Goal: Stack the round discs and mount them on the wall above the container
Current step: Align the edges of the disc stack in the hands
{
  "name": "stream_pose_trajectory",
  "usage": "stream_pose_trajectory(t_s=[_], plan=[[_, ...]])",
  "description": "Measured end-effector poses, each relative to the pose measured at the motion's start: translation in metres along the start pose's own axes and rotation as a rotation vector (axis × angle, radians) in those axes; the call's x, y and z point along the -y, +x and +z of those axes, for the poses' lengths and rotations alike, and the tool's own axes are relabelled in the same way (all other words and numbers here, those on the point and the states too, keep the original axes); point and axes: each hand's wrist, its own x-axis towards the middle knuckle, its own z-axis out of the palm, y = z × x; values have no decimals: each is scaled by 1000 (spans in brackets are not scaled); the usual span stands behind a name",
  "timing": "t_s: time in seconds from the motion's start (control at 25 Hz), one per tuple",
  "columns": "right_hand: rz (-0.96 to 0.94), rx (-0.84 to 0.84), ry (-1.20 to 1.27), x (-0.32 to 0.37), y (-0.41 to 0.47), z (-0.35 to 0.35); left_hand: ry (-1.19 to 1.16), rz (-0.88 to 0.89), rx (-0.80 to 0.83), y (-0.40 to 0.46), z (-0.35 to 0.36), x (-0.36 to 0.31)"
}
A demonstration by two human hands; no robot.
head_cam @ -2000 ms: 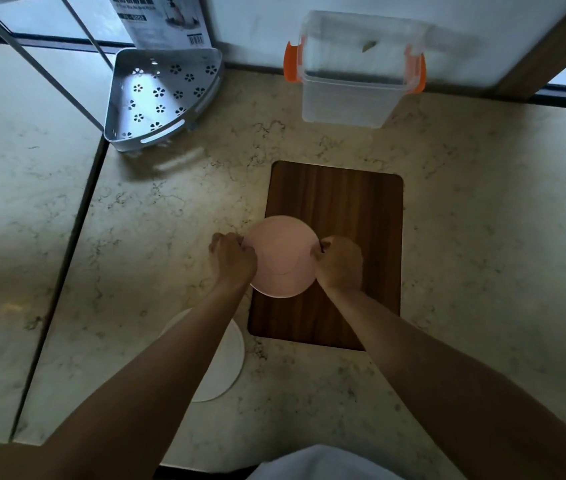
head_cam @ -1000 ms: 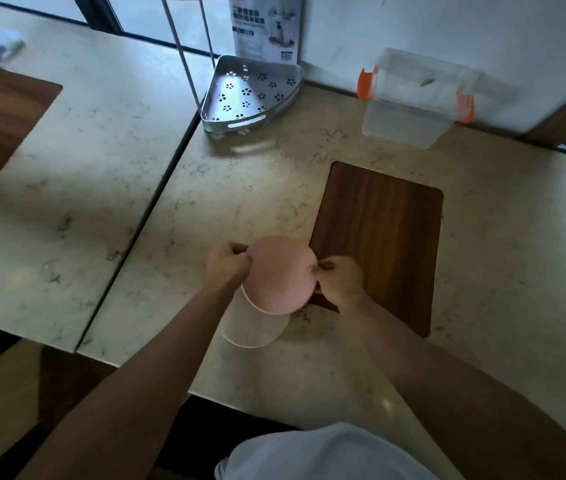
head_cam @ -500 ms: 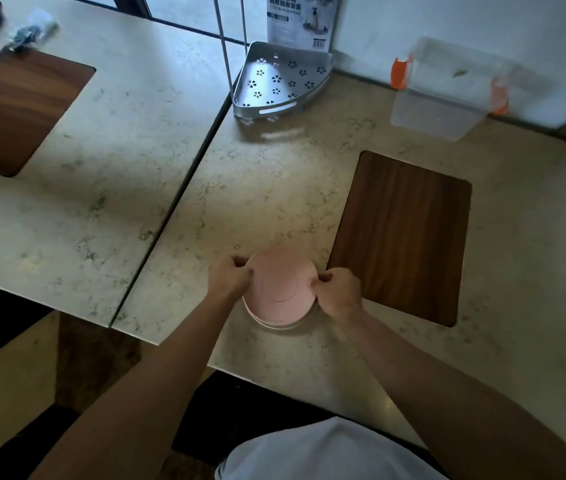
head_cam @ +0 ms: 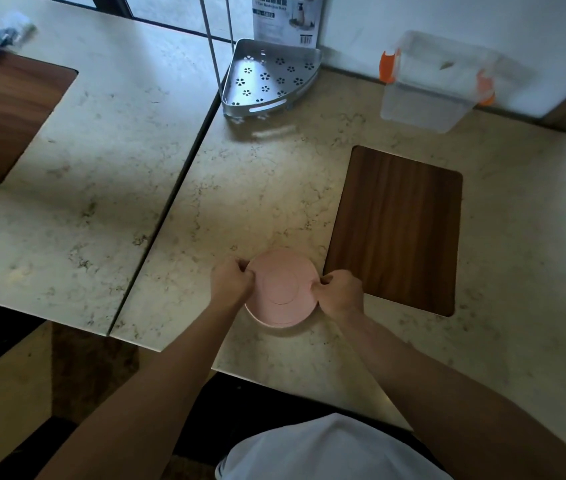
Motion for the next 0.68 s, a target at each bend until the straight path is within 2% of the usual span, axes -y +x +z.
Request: stream_pose_trajectory(t_s=[0.16, 0.4, 0.68], plan=[[-8, -30, 12, 1, -7, -1, 158, 62, -51, -6, 4, -4], [17, -40, 8, 1, -10, -1, 318, 101, -32, -7, 2, -8], [87, 41, 49, 0, 0, 0, 286, 39, -2, 1, 3, -13]])
